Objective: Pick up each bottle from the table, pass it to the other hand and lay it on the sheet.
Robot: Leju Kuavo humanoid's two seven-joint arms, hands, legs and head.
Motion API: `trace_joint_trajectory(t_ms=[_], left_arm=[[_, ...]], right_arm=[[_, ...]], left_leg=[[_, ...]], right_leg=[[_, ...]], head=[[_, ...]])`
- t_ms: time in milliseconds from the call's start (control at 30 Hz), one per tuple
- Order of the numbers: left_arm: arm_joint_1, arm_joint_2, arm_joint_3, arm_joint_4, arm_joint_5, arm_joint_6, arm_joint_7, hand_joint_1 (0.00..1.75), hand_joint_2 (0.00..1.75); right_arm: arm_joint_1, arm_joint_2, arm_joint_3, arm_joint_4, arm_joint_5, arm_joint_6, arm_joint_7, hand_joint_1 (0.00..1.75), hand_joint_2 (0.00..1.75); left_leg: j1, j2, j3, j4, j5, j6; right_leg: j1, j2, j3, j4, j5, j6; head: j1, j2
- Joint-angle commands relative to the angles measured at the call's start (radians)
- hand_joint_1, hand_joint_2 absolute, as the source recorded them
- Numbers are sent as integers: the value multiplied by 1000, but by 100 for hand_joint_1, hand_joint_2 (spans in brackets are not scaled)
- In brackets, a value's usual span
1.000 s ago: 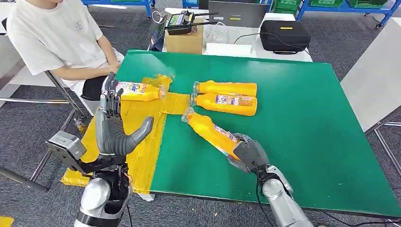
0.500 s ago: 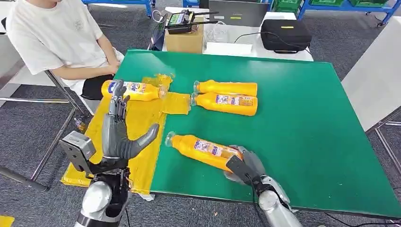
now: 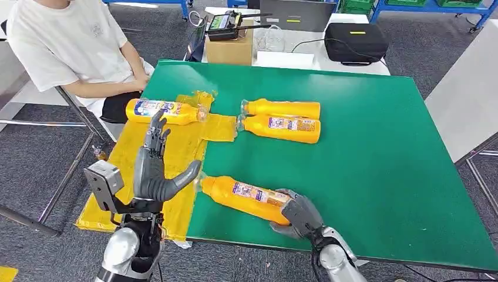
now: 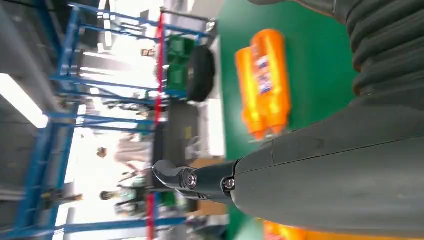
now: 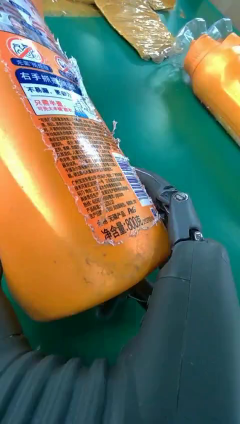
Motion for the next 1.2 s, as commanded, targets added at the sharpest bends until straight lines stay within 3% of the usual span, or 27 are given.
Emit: trace_joint_trajectory(t_ms=[33,100,167,400,567,700,867,1000,1200], left_arm=[[-21,7,35,144,20,-13,-1,0,175],[-21,8,34,138,19,-13,-2,0,175],[-12,11,25,110,-7,10,-20,0,175],[-10,9,30,110,-6,15,-23,0,175],[109,-89,183,-71,-100,364,-330,0,175],[189,-112,236,-151,6,346,-351,0,175],[260,-109,170,-20,307,-66,-227,0,175],[244,-48,121,201,360,-175,-255,0,175],[222,2,18,266,290,-308,-305,0,175]], right_arm=[[-19,-30,13,1,13,-23,2,175,175],[-20,-26,10,2,10,-26,-1,175,175],[4,5,-9,-79,-56,-22,-77,175,175],[7,6,-15,-81,-64,-24,-84,175,175],[63,62,-68,-230,-184,-32,-154,175,175],[114,85,-87,-345,-252,-37,-153,175,175],[170,97,-115,-480,-383,-57,-173,175,175],[190,92,-97,-553,-387,-72,-178,175,175],[167,73,-49,-535,-404,-21,-177,175,175]], left_leg=[[-1,-1,1,-3,1,3],[-1,0,1,-2,0,2],[0,-1,-1,-2,1,3],[0,0,-2,-3,1,4],[0,3,-3,-2,-1,3],[0,4,-3,-2,-2,3],[-1,0,-5,-2,0,3],[-1,-2,-1,-10,3,6],[-1,-1,-3,-5,1,3]], right_leg=[[0,0,1,-2,1,-4],[0,0,1,-1,0,-2],[1,0,-1,-2,1,-4],[1,0,-2,-3,1,-5],[1,3,-4,-1,0,-4],[1,5,-5,0,-1,-5],[0,0,-5,-1,0,-3],[1,-2,0,-10,3,-8],[0,-1,-3,-5,0,-5]], head=[[0,0],[0,0],[0,0],[0,0],[0,0],[0,0],[0,0],[0,0],[0,0]])
